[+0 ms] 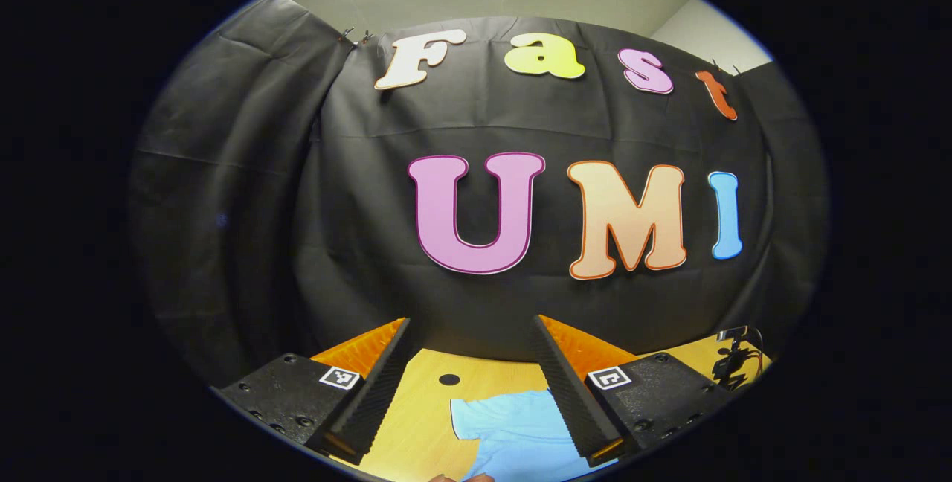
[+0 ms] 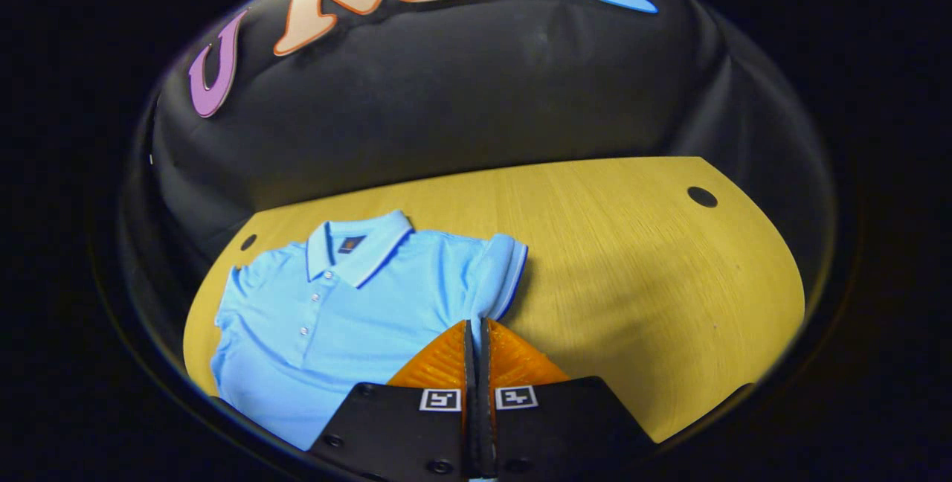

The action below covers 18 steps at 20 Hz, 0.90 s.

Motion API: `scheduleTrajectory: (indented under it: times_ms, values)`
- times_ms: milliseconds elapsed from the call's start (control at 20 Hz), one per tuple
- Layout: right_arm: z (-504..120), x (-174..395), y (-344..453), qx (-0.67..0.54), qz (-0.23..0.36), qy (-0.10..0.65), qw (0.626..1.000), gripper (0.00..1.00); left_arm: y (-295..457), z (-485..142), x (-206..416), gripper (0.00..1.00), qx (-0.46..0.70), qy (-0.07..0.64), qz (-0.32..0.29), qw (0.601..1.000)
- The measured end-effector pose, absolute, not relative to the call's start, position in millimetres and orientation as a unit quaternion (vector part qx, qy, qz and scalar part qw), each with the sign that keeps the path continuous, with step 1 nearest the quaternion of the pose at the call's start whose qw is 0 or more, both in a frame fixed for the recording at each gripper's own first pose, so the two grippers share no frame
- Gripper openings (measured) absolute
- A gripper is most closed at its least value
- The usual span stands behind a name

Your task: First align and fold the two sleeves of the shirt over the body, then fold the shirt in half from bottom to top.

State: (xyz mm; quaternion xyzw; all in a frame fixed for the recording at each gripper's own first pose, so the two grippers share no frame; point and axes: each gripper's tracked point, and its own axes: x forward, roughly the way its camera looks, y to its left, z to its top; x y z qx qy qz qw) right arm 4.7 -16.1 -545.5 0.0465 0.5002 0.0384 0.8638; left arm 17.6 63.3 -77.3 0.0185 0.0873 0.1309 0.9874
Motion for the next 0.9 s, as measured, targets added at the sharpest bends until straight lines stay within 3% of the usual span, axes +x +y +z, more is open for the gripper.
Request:
scheduleTrajectory:
  times_ms: [350, 600, 700, 750, 800, 850, 900]
  values:
    - [-546.8, -5.1, 69.1, 0.040, 0.115, 0.489, 0.864, 0.02, 79.0, -78.5, 1.6, 0.95, 0.025, 0.090, 0.145, 0.985]
    - [-568.3, -27.2, 104.9, 0.026, 0.136, 0.510, 0.849, 0.02, 99.9, -96.9, -15.8, 0.95, 0.021, 0.113, 0.160, 0.980]
    - [-558.8, -32.8, 118.4, 0.043, 0.150, 0.511, 0.845, 0.10, 106.6, -114.5, -17.1, 0.95, 0.011, 0.131, 0.158, 0.979]
    - [-546.8, -28.1, 121.9, 0.044, 0.155, 0.495, 0.854, 0.36, 109.5, -125.3, -17.2, 0.95, 0.003, 0.141, 0.157, 0.978]
    - [-529.6, -23.3, 123.7, 0.046, 0.159, 0.476, 0.864, 0.43, 113.6, -138.6, -17.5, 0.95, -0.007, 0.149, 0.154, 0.977]
    - [-511.4, -17.4, 122.5, 0.045, 0.159, 0.457, 0.874, 0.70, 115.3, -153.5, -16.4, 0.95, -0.020, 0.161, 0.149, 0.975]
    - [-492.4, -11.8, 119.1, 0.047, 0.156, 0.436, 0.885, 0.80, 116.6, -170.3, -12.8, 0.95, -0.031, 0.173, 0.144, 0.974]
